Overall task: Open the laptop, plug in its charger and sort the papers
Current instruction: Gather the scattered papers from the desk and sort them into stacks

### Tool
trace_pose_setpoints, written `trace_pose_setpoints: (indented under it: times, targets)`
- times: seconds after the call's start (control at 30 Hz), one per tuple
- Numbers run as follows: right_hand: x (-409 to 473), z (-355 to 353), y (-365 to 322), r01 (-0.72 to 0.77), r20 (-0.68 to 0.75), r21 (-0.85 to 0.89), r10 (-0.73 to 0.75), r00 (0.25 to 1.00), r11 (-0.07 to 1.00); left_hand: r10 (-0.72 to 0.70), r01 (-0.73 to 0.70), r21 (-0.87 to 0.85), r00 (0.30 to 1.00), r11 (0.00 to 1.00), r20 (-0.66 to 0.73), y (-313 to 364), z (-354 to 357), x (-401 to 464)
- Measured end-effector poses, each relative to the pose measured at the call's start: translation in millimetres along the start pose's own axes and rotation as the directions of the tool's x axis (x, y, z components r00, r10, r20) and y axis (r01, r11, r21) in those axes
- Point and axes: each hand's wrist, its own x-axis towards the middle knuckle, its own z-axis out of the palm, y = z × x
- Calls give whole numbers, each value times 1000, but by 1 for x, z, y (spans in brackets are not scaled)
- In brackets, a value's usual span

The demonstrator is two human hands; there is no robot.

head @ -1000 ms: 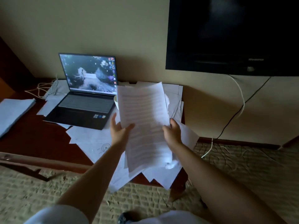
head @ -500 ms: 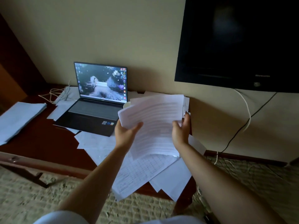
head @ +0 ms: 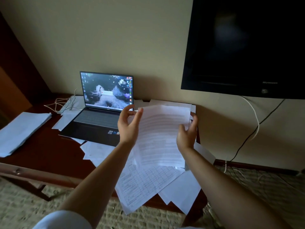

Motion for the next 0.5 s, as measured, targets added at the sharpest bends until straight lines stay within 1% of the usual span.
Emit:
trace_pose_setpoints:
  times: [0.1,0.17,0.23,0.3,0.37,0.43,0.5]
  targets:
    - [2,4,3,22,14,-27,-21,1000,999,53,-54,34,999,998,8,-2,0,8]
    - [1,5,0,32,25,-10,-32,999,999,94,-95,61,995,994,13,-7,0,13]
    - [1,6,-3,6,58,20,-7,998,1000,87,-88,74,996,993,15,-10,0,14]
    - [2,6,-3,-52,116,43,47,992,998,67,-67,20,998,998,-6,-9,-1,15]
    - [5,6,1,-107,168,32,100,981,994,55,-56,-29,998,998,-37,-9,-4,17]
    - [7,6,2,-129,206,16,123,971,992,48,-50,-51,998,997,-47,-7,-8,18]
    - [9,8,-1,-139,214,26,130,968,990,57,-60,-58,997,996,-50,-5,-10,19]
